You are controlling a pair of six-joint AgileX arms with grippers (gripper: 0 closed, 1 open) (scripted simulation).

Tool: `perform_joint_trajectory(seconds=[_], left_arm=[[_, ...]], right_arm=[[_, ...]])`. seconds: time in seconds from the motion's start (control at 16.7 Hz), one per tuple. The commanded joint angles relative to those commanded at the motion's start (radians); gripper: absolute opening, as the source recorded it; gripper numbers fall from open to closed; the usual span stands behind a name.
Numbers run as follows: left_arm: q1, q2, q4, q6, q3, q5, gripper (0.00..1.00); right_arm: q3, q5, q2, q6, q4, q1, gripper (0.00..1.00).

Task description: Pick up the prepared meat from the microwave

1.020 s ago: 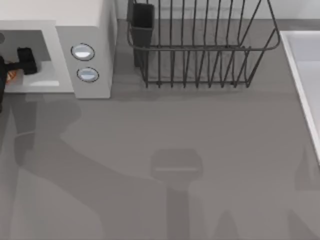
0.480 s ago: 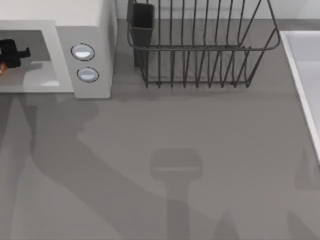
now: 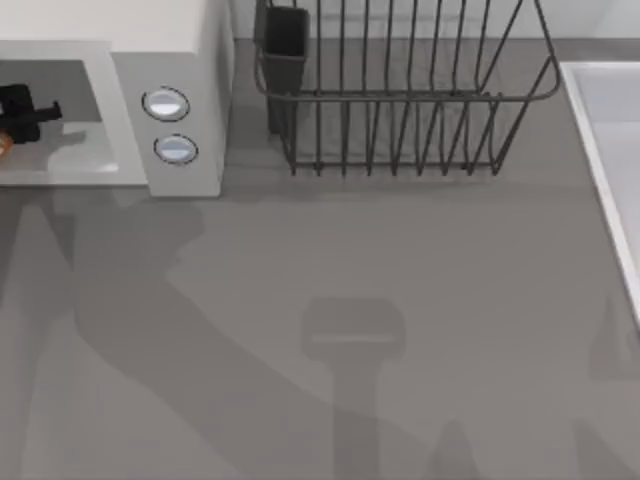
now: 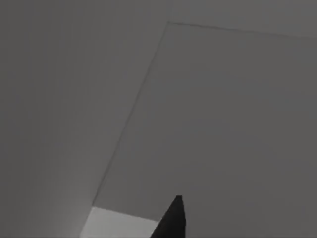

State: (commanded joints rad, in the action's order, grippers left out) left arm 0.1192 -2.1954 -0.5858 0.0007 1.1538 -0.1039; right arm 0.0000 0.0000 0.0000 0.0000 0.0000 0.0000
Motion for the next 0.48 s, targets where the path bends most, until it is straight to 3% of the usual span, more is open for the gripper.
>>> perform_joint_trajectory(seconds=[0.24,0.48], left_arm=[[-0.110,0.062,0.038,-0.044,-0.030,-0.085,0.00],[-0.383,0.204,0.119,-0.133,-0.100,-0.259,0.00]], right_arm=[[0.000,0.000,0.000,0.000,0.000,0.000,1.00],[0.000,0.000,0.000,0.000,0.000,0.000,1.00]])
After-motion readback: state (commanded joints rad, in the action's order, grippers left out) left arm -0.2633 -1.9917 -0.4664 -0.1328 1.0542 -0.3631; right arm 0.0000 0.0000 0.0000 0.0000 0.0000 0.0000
